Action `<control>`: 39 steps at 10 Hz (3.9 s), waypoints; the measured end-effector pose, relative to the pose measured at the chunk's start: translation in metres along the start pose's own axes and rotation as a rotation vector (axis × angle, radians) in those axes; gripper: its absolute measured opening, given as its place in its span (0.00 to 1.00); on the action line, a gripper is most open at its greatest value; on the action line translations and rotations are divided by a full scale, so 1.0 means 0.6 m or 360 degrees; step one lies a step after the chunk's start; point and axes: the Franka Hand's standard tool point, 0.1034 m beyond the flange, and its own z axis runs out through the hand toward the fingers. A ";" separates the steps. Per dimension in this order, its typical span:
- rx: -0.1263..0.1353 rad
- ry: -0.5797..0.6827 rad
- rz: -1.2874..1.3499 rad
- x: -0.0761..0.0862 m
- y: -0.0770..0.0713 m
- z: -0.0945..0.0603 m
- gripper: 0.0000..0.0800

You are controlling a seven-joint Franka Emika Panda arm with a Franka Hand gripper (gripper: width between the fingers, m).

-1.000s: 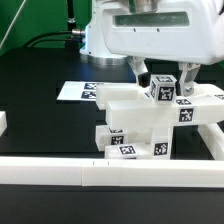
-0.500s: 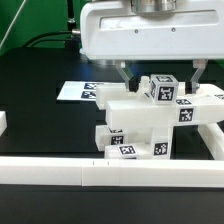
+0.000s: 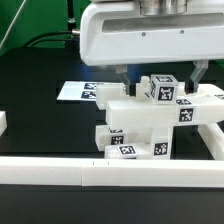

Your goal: Assemble chair

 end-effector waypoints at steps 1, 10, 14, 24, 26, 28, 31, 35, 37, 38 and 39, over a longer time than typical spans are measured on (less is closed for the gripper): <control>-0.0012 0.0022 -0.0124 0.001 -0.002 0.001 0.81; -0.0021 0.0080 -0.0037 0.003 -0.005 0.006 0.33; 0.0078 0.0188 0.0784 0.008 -0.004 0.006 0.33; 0.0280 0.0125 0.2137 0.012 -0.008 0.008 0.33; 0.0288 0.0122 0.2184 0.013 -0.008 0.008 0.33; 0.0280 0.0126 0.2100 0.012 -0.009 0.008 0.64; 0.0227 0.0128 0.1721 0.019 -0.022 0.000 0.80; 0.0193 0.0145 0.1260 0.017 -0.021 0.001 0.81; 0.0062 0.0048 0.0797 0.016 -0.025 -0.011 0.81; 0.0021 0.0018 0.0594 0.011 -0.024 -0.011 0.81; -0.0020 -0.0013 0.0397 0.009 -0.023 -0.011 0.81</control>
Offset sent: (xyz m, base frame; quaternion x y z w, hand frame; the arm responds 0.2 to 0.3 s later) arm 0.0000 0.0000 0.0000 0.0000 0.0000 0.0000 1.0000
